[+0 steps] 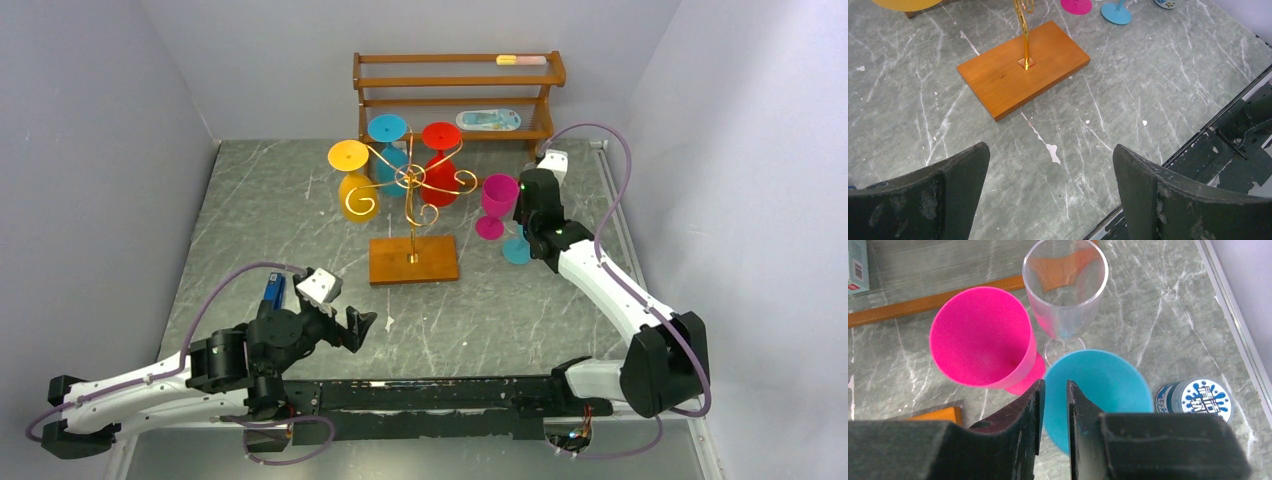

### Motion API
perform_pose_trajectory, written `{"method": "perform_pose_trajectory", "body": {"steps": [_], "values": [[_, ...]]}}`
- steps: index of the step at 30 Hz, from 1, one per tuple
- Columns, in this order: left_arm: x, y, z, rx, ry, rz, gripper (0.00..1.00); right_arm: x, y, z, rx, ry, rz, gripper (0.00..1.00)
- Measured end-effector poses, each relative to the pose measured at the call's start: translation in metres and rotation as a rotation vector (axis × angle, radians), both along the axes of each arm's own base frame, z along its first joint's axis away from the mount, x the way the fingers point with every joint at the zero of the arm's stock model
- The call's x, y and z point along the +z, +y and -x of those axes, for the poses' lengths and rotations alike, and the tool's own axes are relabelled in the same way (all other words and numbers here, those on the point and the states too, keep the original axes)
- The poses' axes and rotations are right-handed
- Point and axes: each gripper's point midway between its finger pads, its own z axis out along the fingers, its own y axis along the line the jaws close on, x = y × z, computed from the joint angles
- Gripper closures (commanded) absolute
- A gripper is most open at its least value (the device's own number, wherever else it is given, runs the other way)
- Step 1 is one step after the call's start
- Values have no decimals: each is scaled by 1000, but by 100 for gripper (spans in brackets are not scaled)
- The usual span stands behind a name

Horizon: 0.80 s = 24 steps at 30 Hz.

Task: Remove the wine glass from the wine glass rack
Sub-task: Place the wine glass at the center of the board.

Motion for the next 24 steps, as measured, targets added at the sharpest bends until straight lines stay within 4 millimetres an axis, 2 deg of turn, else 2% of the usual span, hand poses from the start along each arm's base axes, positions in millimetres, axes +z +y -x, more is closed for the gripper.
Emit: {"method": "perform_pose_trajectory", "body": {"steps": [6,12,16,21,24], "values": [[-1,0,0,0,1,-2,3,-2,2,1,21,6,2,75],[-2,-1,0,2,8,-5,3,-18,5,3,34,61,4,75],[-3,-1,0,2,8,-6,3,-21,6,5,35,77,1,72],[-3,-1,0,2,8,-6,3,-10,9,7,46,65,-23,61],[-3,-1,0,3,9,-7,3,10,11,7,57,21,-51,56]]}}
